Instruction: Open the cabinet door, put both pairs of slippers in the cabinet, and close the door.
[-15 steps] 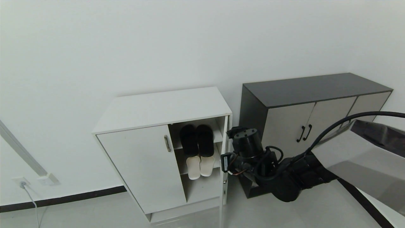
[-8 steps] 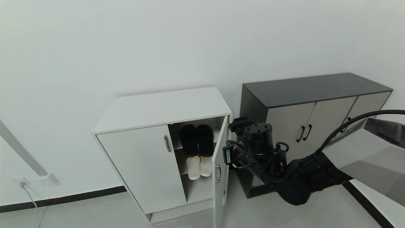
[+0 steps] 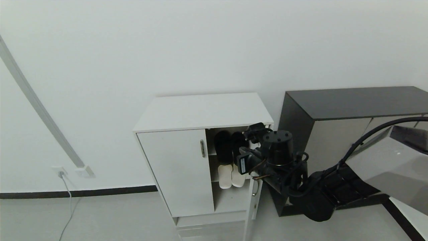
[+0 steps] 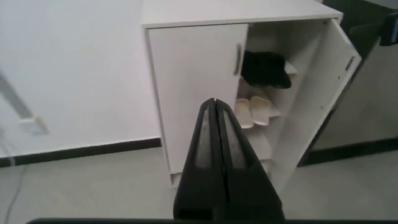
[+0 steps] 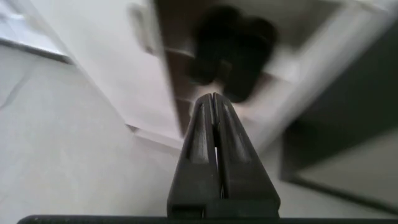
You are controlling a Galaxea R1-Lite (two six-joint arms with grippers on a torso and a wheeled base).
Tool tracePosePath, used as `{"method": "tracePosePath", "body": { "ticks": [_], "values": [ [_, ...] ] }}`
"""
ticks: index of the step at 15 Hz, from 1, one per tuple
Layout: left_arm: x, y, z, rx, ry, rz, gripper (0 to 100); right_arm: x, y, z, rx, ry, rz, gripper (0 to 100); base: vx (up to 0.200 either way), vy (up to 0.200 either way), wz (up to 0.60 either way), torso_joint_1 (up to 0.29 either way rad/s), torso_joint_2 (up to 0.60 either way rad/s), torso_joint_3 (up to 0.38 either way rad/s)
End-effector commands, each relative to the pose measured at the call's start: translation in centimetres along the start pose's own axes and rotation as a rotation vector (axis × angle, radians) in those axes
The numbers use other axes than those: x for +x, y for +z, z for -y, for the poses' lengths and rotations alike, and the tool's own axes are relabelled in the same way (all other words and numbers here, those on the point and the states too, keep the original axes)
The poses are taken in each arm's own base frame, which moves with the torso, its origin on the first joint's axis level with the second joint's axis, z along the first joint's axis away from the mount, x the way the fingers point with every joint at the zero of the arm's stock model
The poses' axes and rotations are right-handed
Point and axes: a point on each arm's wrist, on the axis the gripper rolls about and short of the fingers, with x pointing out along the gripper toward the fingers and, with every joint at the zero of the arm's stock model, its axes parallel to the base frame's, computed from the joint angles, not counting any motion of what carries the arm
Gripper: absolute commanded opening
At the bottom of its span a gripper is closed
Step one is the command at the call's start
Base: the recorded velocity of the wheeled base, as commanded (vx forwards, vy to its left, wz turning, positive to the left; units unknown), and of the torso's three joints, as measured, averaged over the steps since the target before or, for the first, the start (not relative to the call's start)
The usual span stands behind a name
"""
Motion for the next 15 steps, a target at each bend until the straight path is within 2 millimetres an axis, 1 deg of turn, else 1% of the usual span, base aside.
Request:
{"method": "tracePosePath", "body": {
  "ticks": [1,3,5,7,11,14,15],
  "values": [
    [0.0,0.0,0.0,0.0,-0.001,-0.002,0,0.0,-0.3,0.2,-0.002,0.001,0.002,0,0.0,0.0,0.0,0.0,0.0,0.0],
    [0.0,0.0,0.0,0.0,-0.001,-0.002,0,-0.3,0.0,0.7,-0.011,-0.011,0.004,0,0.0,0.0,0.0,0.0,0.0,0.0],
    [0.0,0.0,0.0,0.0,-0.001,-0.002,0,-1.6,0.5,1.6,-0.036,-0.029,-0.036,0,0.0,0.0,0.0,0.0,0.0,0.0],
    [0.0,0.0,0.0,0.0,-0.001,-0.002,0,-2.8,0.5,2.6,-0.048,-0.044,-0.096,0,0.0,0.0,0.0,0.0,0.0,0.0],
    [0.0,0.0,0.0,0.0,-0.001,-0.002,0,-3.5,-1.8,3.5,-0.052,-0.052,-0.169,0,0.0,0.0,0.0,0.0,0.0,0.0],
    [0.0,0.0,0.0,0.0,-0.001,-0.002,0,-2.8,-4.0,4.3,-0.052,-0.062,-0.184,0,0.0,0.0,0.0,0.0,0.0,0.0],
    [0.0,0.0,0.0,0.0,-0.001,-0.002,0,-2.7,-4.3,4.4,-0.052,-0.065,-0.187,0,0.0,0.0,0.0,0.0,0.0,0.0]
  ]
}}
